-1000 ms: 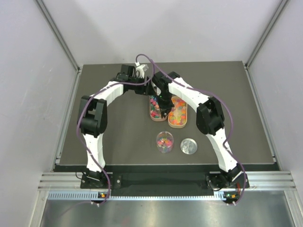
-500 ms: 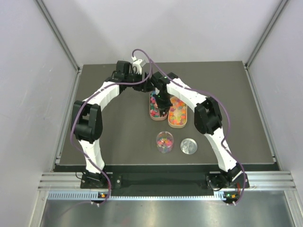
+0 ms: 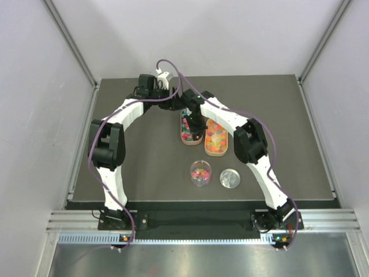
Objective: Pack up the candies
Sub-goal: Scoop the fake candies from the storage box, then place the fake candies in the packing bottle, then scoop the fake candies from the storage box.
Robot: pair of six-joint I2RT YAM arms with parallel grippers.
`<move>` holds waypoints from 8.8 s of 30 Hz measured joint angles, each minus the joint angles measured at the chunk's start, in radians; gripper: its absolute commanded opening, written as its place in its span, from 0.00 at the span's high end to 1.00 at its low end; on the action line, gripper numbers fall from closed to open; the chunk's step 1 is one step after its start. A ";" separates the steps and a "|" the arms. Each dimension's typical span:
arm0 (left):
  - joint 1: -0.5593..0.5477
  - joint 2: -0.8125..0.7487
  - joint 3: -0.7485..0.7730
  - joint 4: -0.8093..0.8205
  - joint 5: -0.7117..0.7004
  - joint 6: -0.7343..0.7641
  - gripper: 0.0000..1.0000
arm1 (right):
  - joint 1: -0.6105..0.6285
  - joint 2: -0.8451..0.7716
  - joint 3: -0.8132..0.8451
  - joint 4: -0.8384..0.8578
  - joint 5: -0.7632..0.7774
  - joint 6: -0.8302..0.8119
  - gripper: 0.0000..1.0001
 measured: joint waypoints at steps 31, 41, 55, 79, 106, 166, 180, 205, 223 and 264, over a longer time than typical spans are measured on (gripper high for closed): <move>0.117 -0.062 -0.047 -0.011 -0.108 0.057 0.25 | 0.015 -0.227 -0.410 0.353 0.117 -0.019 1.00; 0.116 -0.071 -0.048 -0.053 -0.112 0.066 0.25 | 0.015 -0.331 -0.608 0.603 0.178 -0.048 1.00; 0.116 -0.071 -0.048 -0.106 -0.136 0.105 0.25 | 0.019 -0.373 -0.689 0.685 0.217 -0.064 1.00; 0.116 -0.172 -0.048 -0.222 -0.187 0.226 0.25 | 0.053 -0.850 -0.870 0.738 0.147 -0.504 1.00; 0.116 -0.357 -0.201 -0.227 -0.213 0.262 0.23 | 0.036 -1.381 -1.123 0.012 -0.103 -1.262 1.00; 0.116 -0.577 -0.466 -0.122 -0.214 0.192 0.22 | 0.182 -0.964 -0.813 -0.183 0.243 -1.380 1.00; 0.119 -0.601 -0.490 -0.100 -0.224 0.192 0.22 | 0.227 -0.960 -0.793 -0.183 0.336 -1.384 1.00; 0.079 -0.340 -0.031 -0.280 -0.072 0.287 0.22 | -0.033 -0.741 -0.441 -0.131 0.205 -0.723 1.00; -0.052 0.003 0.277 -0.376 -0.134 0.347 0.23 | -0.087 -0.676 -0.393 -0.164 0.155 -0.163 1.00; -0.233 0.449 0.592 -0.032 -0.095 0.192 0.21 | -0.221 -0.433 -0.552 -0.195 -0.262 0.058 1.00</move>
